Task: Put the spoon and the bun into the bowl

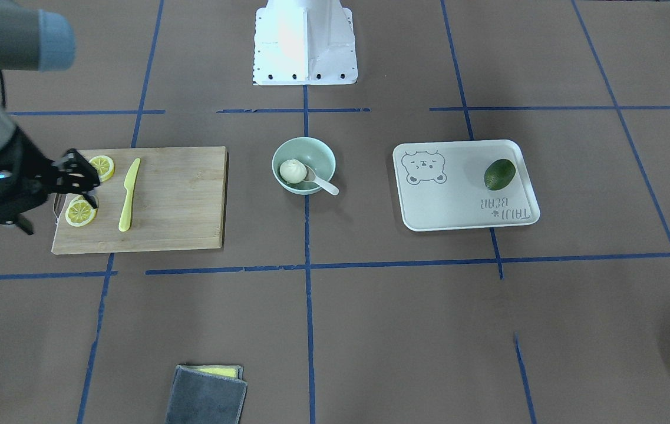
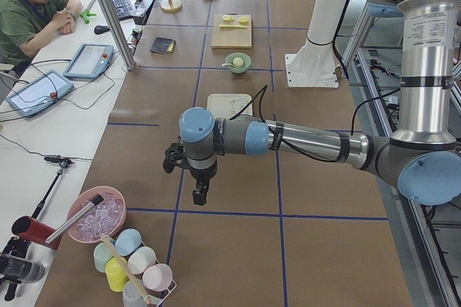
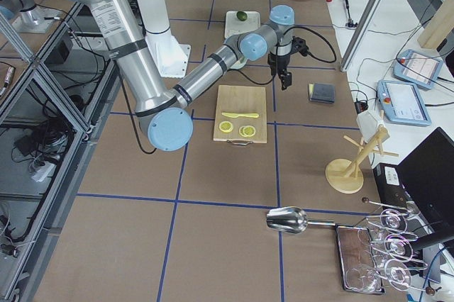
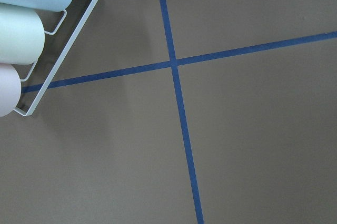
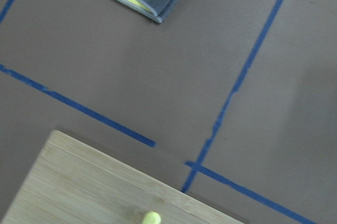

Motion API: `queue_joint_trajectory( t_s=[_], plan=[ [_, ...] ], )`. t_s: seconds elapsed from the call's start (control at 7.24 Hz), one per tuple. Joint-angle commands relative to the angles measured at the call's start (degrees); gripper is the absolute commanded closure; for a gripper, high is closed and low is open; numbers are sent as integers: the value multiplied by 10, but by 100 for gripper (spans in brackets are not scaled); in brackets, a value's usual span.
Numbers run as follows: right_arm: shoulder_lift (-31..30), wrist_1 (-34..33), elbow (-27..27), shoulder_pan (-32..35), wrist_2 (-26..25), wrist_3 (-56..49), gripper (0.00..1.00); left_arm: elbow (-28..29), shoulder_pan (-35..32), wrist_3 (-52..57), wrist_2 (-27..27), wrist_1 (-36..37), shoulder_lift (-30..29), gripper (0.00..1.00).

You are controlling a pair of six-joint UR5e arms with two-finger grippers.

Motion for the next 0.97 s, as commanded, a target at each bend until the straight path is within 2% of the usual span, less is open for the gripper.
queue_joint_trajectory(
  t_s=[0.0, 0.28, 0.55, 0.83],
  plan=[
    [-73, -51, 0, 125, 35, -199, 0, 2, -1, -1, -45, -5, 6, 0],
    [-174, -46, 1, 190, 75, -219, 0, -7, 0, -1, -43, -3, 4, 0],
    [-247, -17, -1, 202, 73, -225, 0, -9, -1, -1, -43, -2, 5, 0],
    [-276, -16, -16, 232, 76, -224, 0, -10, -1, -1, -41, -3, 5, 0]
  ],
)
